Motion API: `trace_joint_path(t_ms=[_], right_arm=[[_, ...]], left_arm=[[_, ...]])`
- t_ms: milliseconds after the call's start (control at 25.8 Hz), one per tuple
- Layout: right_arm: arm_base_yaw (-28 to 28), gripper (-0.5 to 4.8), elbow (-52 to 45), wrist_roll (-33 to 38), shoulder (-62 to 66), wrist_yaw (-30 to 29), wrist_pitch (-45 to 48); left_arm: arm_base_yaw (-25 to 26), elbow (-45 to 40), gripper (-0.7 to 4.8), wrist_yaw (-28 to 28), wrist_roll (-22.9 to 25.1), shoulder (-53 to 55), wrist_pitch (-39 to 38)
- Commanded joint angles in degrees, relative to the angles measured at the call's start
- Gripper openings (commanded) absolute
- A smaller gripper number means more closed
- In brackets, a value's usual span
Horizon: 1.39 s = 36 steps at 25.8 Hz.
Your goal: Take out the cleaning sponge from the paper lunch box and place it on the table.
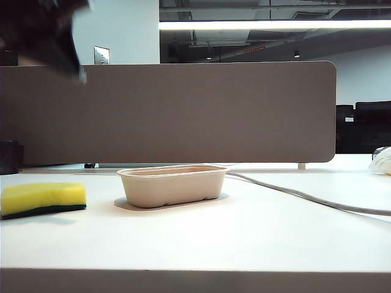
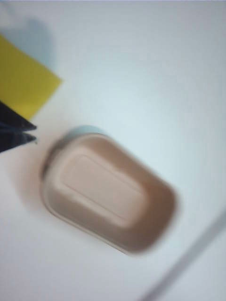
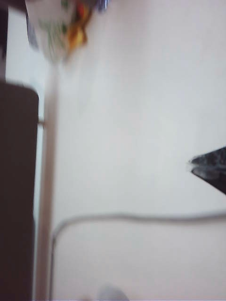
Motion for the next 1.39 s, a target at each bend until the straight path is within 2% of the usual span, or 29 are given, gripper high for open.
trace_joint_path(t_ms=[39, 426, 735, 929, 1006, 1393], right_arm=[[-3.67, -0.05, 0.04, 0.02, -2.64, 0.26, 1.05], [-5.35, -0.05, 0.04, 0.02, -3.87, 0.24, 1.05], [-5.09, -0.05, 0.04, 0.02, -4.07, 0.24, 1.05], [-4.94, -0.05, 0.04, 0.02, -4.07, 0.17, 1.05], [-4.94, -0.05, 0.04, 0.02, -4.07, 0.17, 1.05], [-4.98, -0.05, 0.04, 0.02, -4.07, 0.17, 1.05]], left_arm=[[-0.59, -4.02, -0.06, -1.05, -3.32, -10.43, 8.37], [-0.61, -10.64, -0.06, -10.99, -4.24, -33.64, 9.57], [-0.59, -16.39, -0.06, -11.23, -3.96, -47.91, 4.66], [-0.59, -18.69, -0.06, -8.33, -2.40, -54.07, 1.38], [-0.59, -19.15, -0.06, -6.67, -1.33, -55.63, 0.66], [-0.59, -19.32, -0.05, -6.58, -1.57, -57.68, -2.60]])
